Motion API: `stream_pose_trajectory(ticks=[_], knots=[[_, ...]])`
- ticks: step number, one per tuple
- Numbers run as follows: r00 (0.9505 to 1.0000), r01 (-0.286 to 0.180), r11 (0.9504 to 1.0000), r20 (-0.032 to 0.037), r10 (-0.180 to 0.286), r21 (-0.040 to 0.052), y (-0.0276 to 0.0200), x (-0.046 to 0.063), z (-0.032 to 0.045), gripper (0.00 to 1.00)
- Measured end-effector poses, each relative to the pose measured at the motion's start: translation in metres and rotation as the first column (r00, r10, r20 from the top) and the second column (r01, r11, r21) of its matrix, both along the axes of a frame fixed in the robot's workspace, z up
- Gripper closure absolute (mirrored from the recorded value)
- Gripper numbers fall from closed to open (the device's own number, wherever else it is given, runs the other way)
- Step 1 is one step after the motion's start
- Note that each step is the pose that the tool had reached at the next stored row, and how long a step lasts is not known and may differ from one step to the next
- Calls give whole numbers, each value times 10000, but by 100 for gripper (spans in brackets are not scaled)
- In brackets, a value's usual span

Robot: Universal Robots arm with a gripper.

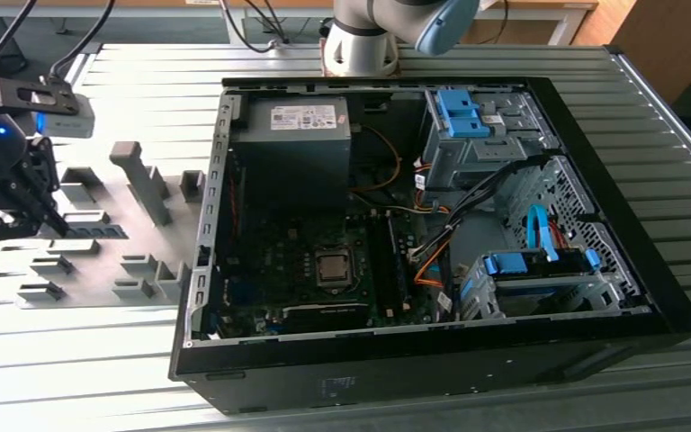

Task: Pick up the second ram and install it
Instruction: 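Pick up the second ram and move it above second insertion slot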

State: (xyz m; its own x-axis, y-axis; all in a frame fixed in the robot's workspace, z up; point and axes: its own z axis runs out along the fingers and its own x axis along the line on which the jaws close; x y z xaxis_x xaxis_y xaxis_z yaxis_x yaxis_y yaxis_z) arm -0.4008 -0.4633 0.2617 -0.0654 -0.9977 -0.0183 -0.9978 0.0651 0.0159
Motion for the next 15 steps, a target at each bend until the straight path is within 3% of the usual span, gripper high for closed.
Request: stream_pose_trajectory(ticks=[6,15], knots=[[10000,-1,10000,-1,1,-1,0,0,33,86],[10000,0,10000,-2,0,-1,2,0,156,86]])
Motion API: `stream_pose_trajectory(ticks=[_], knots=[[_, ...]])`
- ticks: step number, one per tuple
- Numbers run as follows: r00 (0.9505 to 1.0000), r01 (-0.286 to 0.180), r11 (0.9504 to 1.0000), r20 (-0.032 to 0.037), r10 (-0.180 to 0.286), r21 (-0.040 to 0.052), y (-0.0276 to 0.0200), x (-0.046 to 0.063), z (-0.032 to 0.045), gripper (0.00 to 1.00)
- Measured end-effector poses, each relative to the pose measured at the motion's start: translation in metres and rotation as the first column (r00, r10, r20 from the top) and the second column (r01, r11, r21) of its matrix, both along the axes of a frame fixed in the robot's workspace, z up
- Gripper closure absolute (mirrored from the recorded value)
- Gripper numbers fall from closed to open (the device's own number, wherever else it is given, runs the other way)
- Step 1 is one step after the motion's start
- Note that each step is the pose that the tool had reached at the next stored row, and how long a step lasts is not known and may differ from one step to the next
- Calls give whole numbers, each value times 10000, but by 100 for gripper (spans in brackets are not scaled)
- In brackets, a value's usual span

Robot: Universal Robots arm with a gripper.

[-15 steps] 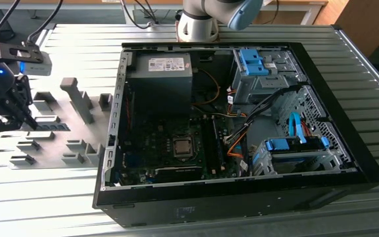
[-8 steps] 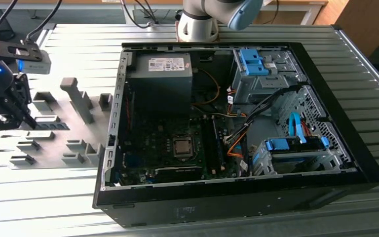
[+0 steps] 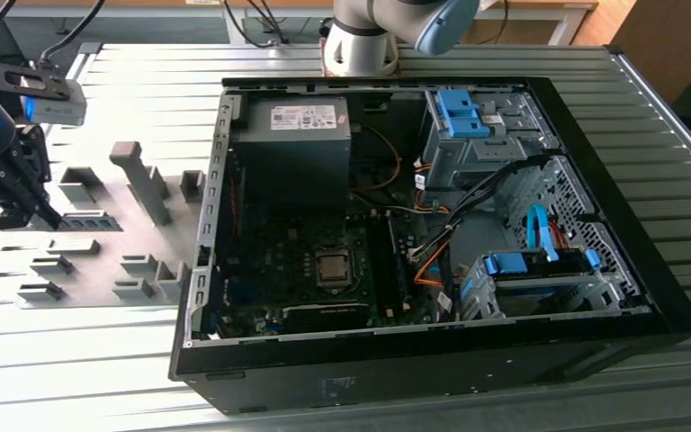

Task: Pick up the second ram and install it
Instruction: 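Pick up the second ram and move it above second insertion slot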

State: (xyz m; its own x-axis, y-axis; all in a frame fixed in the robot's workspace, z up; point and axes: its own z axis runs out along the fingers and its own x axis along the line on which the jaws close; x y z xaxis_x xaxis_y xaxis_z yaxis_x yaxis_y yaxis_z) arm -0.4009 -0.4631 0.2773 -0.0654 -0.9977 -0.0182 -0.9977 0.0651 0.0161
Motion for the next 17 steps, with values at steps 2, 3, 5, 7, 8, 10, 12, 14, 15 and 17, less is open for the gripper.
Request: stream_pose_trajectory(ticks=[2,3,5,7,8,10,12,14,15,17], knots=[[10000,0,10000,0,0,0,0,0,37,86],[10000,0,10000,0,0,0,0,0,55,86],[10000,-1,10000,0,1,-4,0,0,94,86],[10000,0,10000,1,0,-5,1,0,134,86],[10000,0,10000,0,0,-6,0,0,153,86],[10000,0,10000,0,0,-6,1,0,186,86],[10000,-1,10000,1,1,-6,1,0,219,86],[10000,0,10000,1,0,-6,2,0,257,86],[10000,0,10000,1,0,-6,2,0,275,86],[10000,0,10000,0,0,-7,2,0,310,86]])
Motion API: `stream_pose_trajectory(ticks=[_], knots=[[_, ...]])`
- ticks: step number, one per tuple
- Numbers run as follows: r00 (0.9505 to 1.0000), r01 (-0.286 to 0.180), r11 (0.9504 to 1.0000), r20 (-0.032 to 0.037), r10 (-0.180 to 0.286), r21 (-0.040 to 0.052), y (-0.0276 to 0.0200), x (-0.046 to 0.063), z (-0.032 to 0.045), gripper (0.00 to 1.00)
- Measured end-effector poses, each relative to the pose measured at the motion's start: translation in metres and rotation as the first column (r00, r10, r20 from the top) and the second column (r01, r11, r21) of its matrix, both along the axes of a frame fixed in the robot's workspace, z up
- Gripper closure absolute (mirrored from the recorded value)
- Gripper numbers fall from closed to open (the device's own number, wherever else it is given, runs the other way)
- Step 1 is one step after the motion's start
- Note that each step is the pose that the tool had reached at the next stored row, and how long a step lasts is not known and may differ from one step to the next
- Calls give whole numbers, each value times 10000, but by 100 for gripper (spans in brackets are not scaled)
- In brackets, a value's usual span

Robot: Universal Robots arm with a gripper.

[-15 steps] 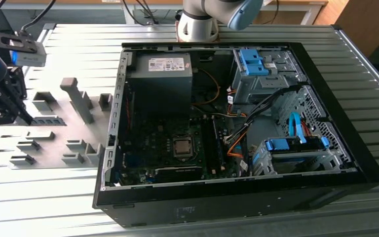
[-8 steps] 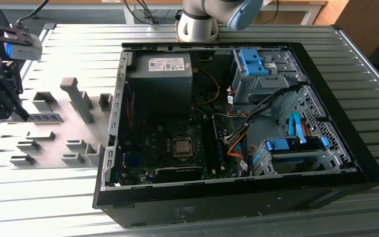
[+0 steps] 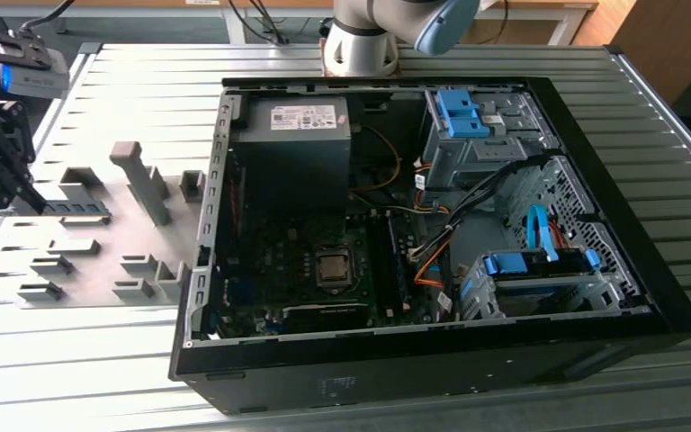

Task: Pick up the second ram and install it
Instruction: 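Pick up the second ram and move it above second insertion slot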

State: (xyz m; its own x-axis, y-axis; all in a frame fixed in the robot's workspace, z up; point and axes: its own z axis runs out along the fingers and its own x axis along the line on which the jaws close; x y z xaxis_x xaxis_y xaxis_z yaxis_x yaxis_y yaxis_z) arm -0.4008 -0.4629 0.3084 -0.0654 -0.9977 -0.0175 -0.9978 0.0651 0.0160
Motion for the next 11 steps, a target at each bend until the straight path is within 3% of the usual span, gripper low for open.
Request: stream_pose_trajectory(ticks=[11], knots=[[10000,0,10000,0,0,-3,2,0,190,86]])
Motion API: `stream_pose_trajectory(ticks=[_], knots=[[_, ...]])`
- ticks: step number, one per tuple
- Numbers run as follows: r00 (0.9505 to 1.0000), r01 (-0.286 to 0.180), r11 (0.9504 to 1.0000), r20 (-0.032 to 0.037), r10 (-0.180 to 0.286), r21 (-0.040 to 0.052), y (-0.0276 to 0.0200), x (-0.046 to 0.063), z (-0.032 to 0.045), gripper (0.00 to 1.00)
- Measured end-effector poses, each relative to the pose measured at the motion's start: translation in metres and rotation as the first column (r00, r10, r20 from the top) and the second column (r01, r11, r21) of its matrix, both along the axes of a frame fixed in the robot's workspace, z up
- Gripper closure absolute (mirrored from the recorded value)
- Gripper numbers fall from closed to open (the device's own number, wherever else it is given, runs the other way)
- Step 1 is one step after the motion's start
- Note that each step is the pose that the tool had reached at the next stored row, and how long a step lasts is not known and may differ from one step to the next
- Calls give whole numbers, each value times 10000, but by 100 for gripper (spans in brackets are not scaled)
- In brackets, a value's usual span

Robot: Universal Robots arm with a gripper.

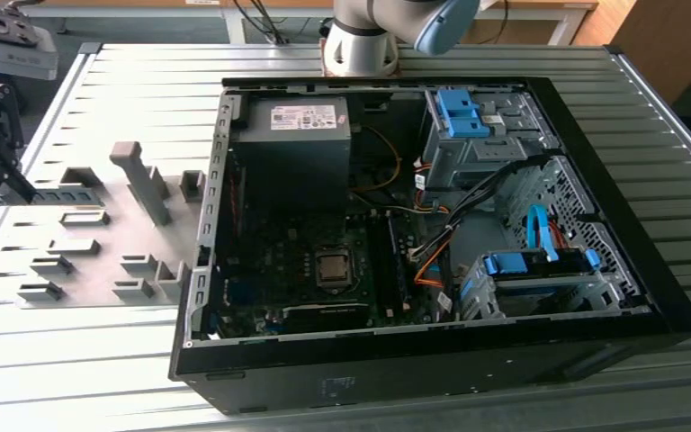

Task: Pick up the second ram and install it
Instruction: 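Pick up the second ram and move it above second insertion slot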

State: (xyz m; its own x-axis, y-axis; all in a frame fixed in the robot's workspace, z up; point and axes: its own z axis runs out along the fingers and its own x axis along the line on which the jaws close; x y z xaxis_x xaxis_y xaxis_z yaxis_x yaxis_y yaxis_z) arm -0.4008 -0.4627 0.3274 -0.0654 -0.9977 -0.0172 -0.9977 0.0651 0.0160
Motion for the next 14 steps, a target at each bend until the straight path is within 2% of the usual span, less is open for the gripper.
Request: stream_pose_trajectory(ticks=[14], knots=[[10000,0,10000,0,0,-6,4,0,235,86]])
